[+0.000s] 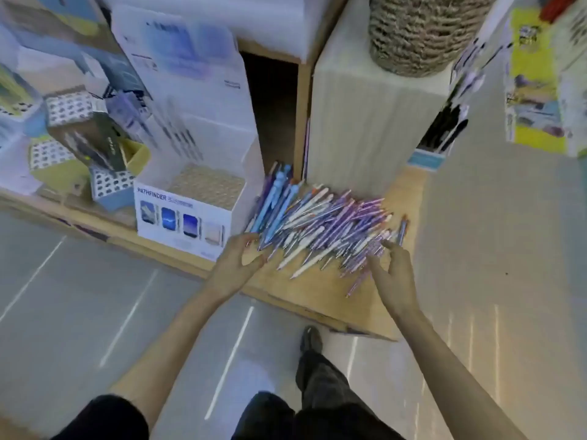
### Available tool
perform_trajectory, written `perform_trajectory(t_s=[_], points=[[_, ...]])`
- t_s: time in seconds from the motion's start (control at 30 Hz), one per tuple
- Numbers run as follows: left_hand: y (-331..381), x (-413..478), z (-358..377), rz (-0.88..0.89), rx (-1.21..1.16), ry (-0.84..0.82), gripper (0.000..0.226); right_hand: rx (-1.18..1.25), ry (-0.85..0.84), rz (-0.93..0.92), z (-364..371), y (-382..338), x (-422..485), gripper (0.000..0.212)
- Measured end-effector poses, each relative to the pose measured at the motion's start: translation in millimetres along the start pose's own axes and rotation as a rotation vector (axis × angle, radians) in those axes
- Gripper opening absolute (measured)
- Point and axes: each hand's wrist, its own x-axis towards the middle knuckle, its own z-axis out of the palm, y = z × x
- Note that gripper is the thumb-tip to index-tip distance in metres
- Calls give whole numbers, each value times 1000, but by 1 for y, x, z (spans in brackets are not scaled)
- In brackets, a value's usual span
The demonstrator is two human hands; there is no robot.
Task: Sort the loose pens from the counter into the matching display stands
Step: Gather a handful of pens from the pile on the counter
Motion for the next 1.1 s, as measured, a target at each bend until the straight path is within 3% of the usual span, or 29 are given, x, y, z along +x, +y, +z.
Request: perform_trajectory(t_s=[0.07,0.13,0.23,0.3,0.5,0.77,0.93,1.1], points=[[3,28,3,54,-8,40,34,55,154,91,3,8,18,40],[5,48,6,-6,57,53,25,11,250,200,10,15,28,34],[-4,63,18,-160,475,112,21,-72,354,368,18,25,46,35],[-8,63,24,-216,714,70,19,-100,358,416,23,29,55,31],[-20,69,29,-182,890,-31,26,-72,384,511,34,30,67,22],[-9,59,17,-232,636,-28,12,-20,324,588,24,31,76,36],[15,49,3,-68,332,166,26,69,278,591,15,29,69,30],[42,93,38,-15,168,68,29,106,283,460,27,11,48,14]])
